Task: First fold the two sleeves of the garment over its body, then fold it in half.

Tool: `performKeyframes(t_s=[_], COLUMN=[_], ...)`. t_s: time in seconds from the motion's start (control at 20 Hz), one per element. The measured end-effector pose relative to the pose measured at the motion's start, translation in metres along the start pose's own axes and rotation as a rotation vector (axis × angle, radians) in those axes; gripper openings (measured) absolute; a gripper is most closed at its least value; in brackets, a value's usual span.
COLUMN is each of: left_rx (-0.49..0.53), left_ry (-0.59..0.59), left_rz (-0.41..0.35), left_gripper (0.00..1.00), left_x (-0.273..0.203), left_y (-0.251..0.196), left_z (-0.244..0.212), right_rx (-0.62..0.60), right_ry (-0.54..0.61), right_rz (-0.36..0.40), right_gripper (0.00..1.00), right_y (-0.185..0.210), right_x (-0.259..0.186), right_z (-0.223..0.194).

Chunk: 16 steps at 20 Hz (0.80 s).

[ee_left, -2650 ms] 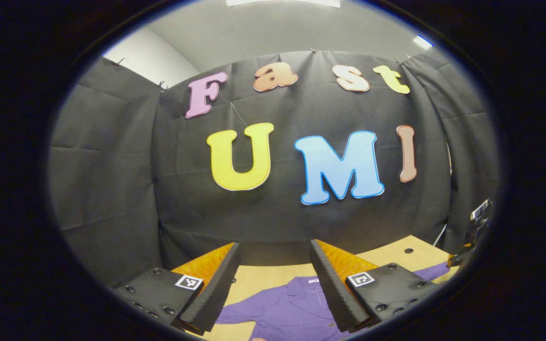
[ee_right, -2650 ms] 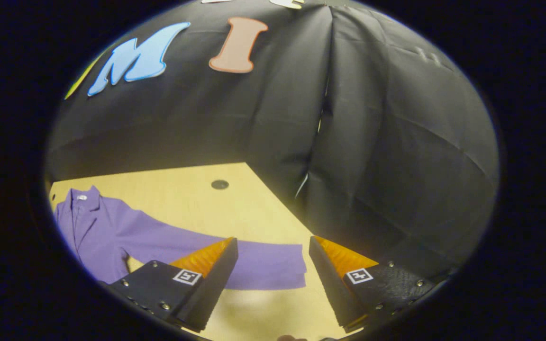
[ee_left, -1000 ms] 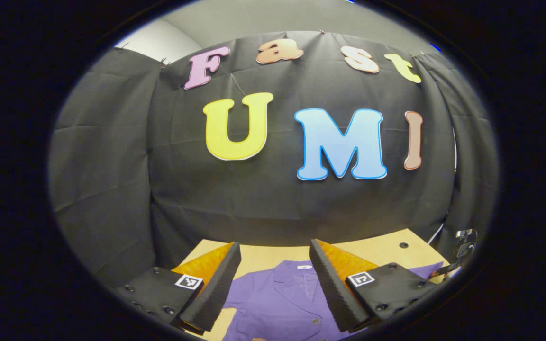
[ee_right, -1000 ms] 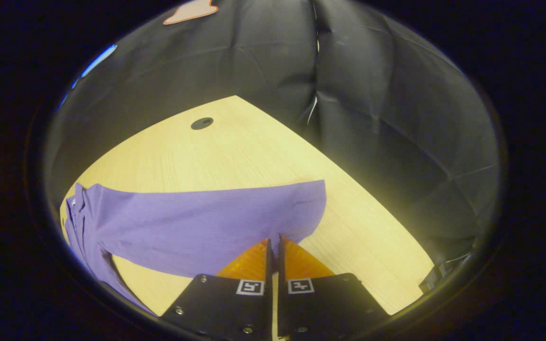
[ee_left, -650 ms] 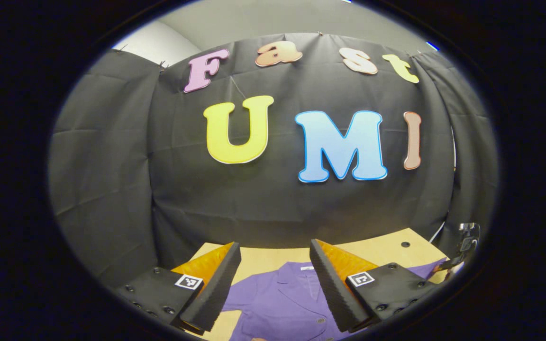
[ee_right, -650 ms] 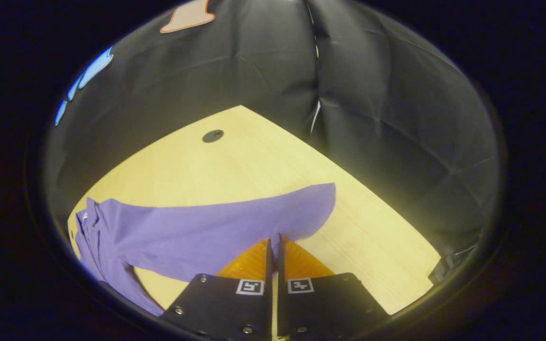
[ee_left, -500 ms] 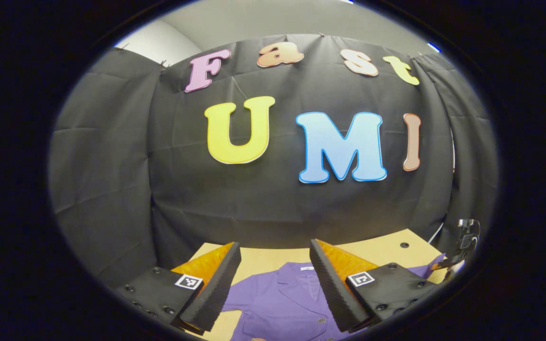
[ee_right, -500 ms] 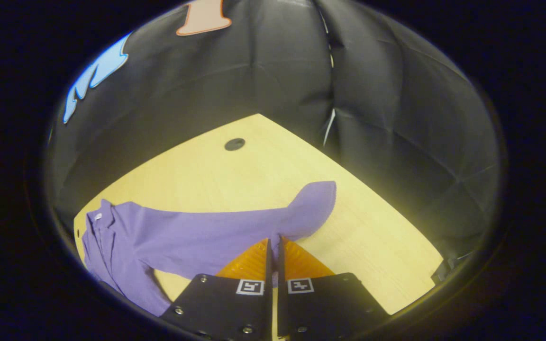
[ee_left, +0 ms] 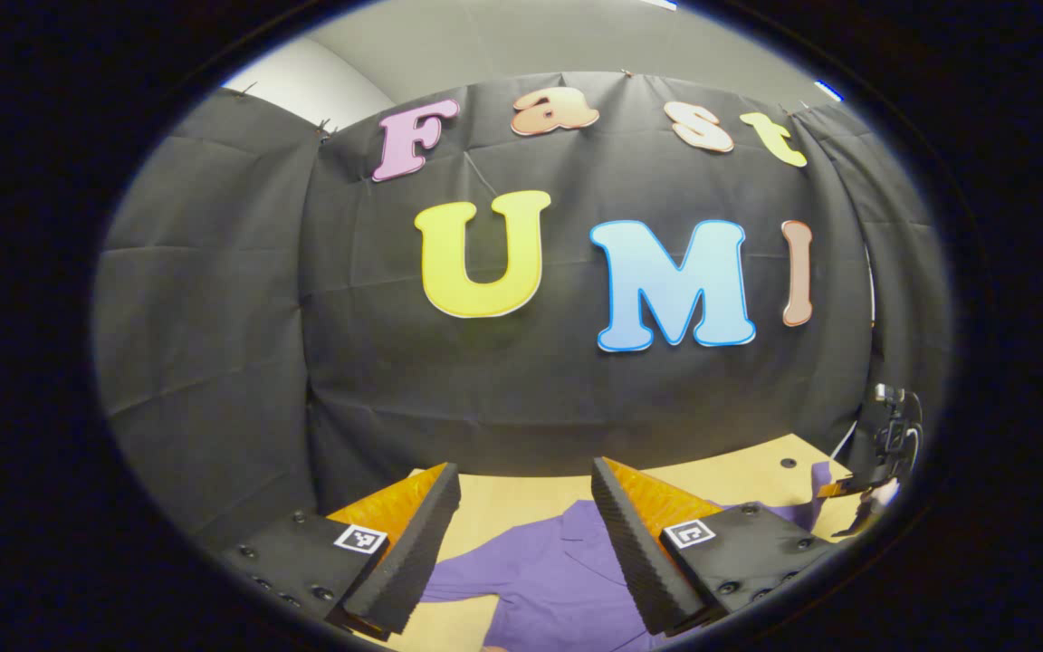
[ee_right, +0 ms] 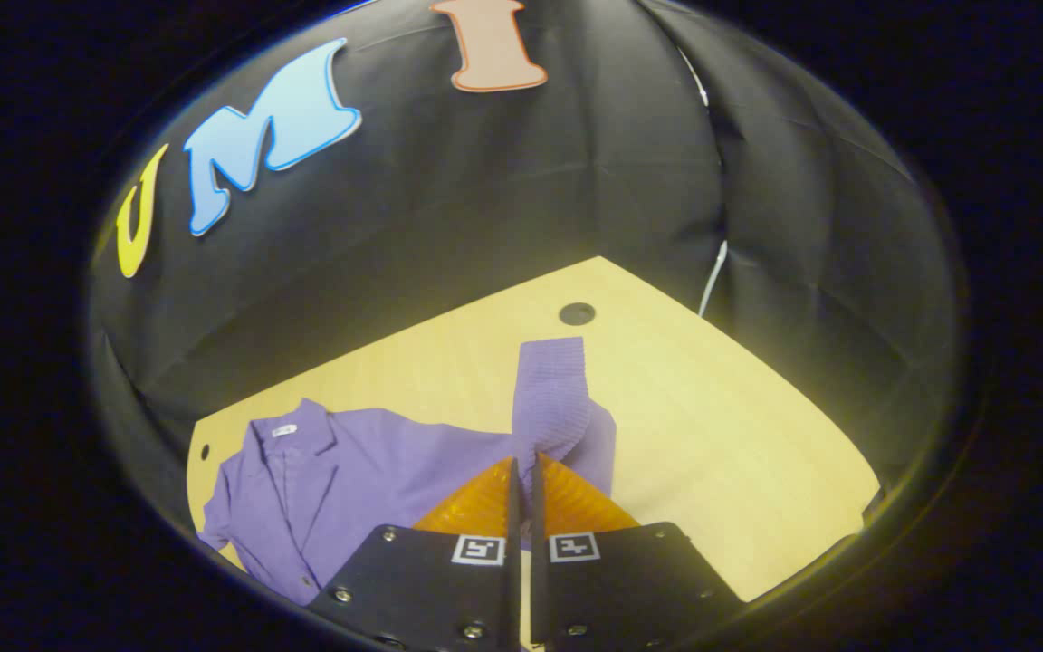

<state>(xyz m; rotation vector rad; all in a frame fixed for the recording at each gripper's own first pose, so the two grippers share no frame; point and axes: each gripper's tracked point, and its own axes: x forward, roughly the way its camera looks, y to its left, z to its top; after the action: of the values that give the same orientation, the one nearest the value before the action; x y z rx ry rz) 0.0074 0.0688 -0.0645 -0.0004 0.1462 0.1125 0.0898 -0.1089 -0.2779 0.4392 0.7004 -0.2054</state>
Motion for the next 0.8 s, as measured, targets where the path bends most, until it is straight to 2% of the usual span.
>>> performKeyframes(t_s=[0.2,0.45,0.8], left_rx=[0.029,0.053,0.053], left_ry=[-0.014,-0.033,-0.042], left_rz=[0.012,0.022,0.052], left_gripper=[0.98,0.98,0.98], left_x=[-0.004,-0.007,-0.015], left_y=[0.030,0.058,0.091], left_z=[0.000,0.003,0.000], right_rx=[-0.005,-0.076,-0.170], right_ry=[-0.026,-0.053,-0.070], right_rz=[0.080,0.175,0.294], right_gripper=[0.04,0.04,0.03], right_y=[0.069,0.147,0.230], right_x=[-0.009,-0.027,-0.052], right_z=[-0.001,-0.008,-0.030])
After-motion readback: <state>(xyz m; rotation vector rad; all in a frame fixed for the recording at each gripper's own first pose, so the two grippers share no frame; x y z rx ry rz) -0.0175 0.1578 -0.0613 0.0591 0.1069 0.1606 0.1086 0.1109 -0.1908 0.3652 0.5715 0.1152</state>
